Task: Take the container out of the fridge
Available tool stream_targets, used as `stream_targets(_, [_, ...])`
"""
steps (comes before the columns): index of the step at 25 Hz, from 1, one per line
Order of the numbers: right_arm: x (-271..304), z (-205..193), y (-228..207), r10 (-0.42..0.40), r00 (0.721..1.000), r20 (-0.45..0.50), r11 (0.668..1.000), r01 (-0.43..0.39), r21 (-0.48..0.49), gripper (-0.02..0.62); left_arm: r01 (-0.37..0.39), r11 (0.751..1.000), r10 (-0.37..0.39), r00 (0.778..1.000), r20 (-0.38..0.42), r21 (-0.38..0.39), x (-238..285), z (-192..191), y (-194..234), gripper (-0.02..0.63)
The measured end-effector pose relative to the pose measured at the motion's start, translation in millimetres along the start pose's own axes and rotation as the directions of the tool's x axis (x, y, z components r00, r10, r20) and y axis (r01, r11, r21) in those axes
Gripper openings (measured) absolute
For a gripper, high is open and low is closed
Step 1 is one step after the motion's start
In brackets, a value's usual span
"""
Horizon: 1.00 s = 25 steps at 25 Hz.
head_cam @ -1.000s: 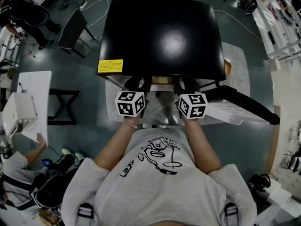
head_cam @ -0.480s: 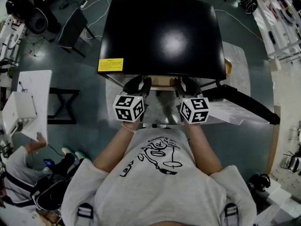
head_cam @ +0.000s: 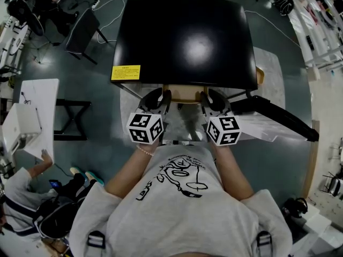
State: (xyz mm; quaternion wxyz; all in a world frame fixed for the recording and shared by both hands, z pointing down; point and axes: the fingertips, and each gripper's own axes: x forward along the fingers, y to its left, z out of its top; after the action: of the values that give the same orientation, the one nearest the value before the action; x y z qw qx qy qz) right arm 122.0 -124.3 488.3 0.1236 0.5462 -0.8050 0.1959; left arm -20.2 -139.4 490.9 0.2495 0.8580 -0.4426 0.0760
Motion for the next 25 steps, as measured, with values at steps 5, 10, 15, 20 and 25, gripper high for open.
stream_targets(5, [-6.8, 1.0, 3.5, 0.003, 1.000, 0.001, 1.000, -0.003, -0.004, 0.106, -0.003, 1.000, 0.004, 1.000, 0.005, -0.006, -7.0, 1.8, -1.4, 0.107])
stream_targets(10, [-12.0, -1.1, 4.8, 0.005, 1.000, -0.003, 1.000, -0.005, -0.006, 0.089, -0.009, 1.000, 0.009, 1.000, 0.005, -0.002, -12.9, -0.1, -1.7, 0.092])
stream_targets(15, [-16.3, -2.2, 7.4, 0.005, 1.000, -0.001, 1.000, -0.005, -0.008, 0.077, -0.011, 1.000, 0.011, 1.000, 0.002, -0.005, -19.0, -4.0, -1.0, 0.075])
stream_targets(20, [-21.4, -2.6, 11.3, 0.009, 1.000, -0.002, 1.000, -0.009, -0.013, 0.071, -0.017, 1.000, 0.017, 1.000, -0.003, -0.021, -26.2, -7.7, -1.8, 0.069])
stream_targets(25, [-22.8, -7.1, 15.9, 0.021, 1.000, -0.011, 1.000, -0.021, -0.017, 0.067, -0.026, 0.999, 0.026, 1.000, -0.002, -0.029, -32.5, -10.5, -0.1, 0.063])
